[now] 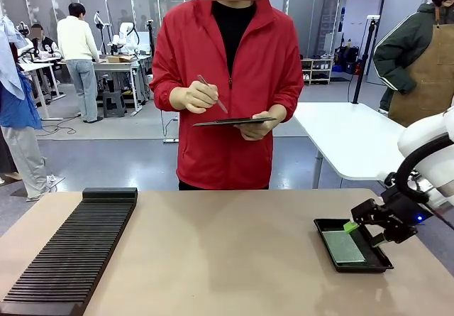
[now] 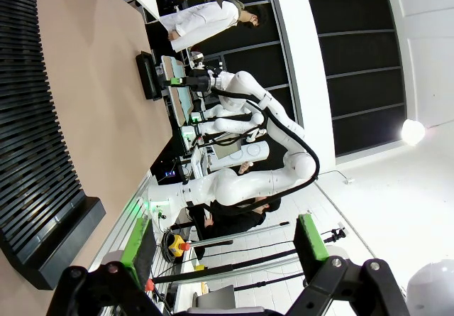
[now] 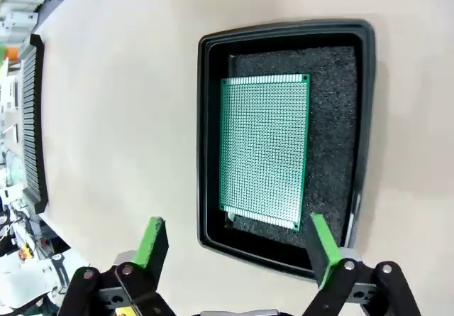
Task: Inspect the PCB.
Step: Place the Blank PCB in the ESD tray.
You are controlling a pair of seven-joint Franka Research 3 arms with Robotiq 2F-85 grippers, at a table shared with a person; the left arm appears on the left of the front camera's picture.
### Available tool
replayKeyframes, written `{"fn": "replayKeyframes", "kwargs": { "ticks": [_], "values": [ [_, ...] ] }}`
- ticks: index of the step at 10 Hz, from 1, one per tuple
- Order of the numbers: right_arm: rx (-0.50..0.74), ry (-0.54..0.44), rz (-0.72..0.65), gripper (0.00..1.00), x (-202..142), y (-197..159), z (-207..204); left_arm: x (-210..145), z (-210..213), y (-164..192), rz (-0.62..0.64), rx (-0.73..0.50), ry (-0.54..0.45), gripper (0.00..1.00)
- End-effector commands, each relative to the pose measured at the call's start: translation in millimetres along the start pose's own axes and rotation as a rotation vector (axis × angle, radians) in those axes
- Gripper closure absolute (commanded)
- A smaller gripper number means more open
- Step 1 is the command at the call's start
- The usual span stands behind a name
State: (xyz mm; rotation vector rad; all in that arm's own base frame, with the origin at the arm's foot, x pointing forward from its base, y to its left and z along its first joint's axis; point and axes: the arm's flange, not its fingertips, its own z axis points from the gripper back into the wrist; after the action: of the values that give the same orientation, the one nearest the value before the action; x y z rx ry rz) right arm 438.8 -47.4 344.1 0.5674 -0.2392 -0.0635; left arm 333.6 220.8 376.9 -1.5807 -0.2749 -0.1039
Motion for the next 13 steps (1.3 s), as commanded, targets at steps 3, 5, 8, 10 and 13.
{"fn": "replayKeyframes", "kwargs": {
  "ticks": [3, 5, 8, 10, 13],
  "values": [
    [-0.043, 0.028, -0.023, 0.00, -1.5, 7.7, 5.6, -2.1, -1.4, -2.3, -0.005, 0.009, -0.005, 0.00],
    [-0.023, -0.011, 0.005, 0.00, -1.6, 5.9, 13.2, -2.1, -1.4, -2.3, -0.005, 0.009, -0.005, 0.00],
    [-0.023, -0.011, 0.005, 0.00, -1.6, 5.9, 13.2, -2.1, -1.4, -2.3, -0.005, 0.009, -0.005, 0.00],
    [-0.023, -0.011, 0.005, 0.00, -1.6, 5.9, 13.2, -2.1, -1.4, -2.3, -0.005, 0.009, -0.005, 0.00],
    [-0.023, -0.011, 0.005, 0.00, -1.6, 5.9, 13.2, -2.1, -1.4, -2.3, -0.005, 0.009, -0.005, 0.00]
  ]
}}
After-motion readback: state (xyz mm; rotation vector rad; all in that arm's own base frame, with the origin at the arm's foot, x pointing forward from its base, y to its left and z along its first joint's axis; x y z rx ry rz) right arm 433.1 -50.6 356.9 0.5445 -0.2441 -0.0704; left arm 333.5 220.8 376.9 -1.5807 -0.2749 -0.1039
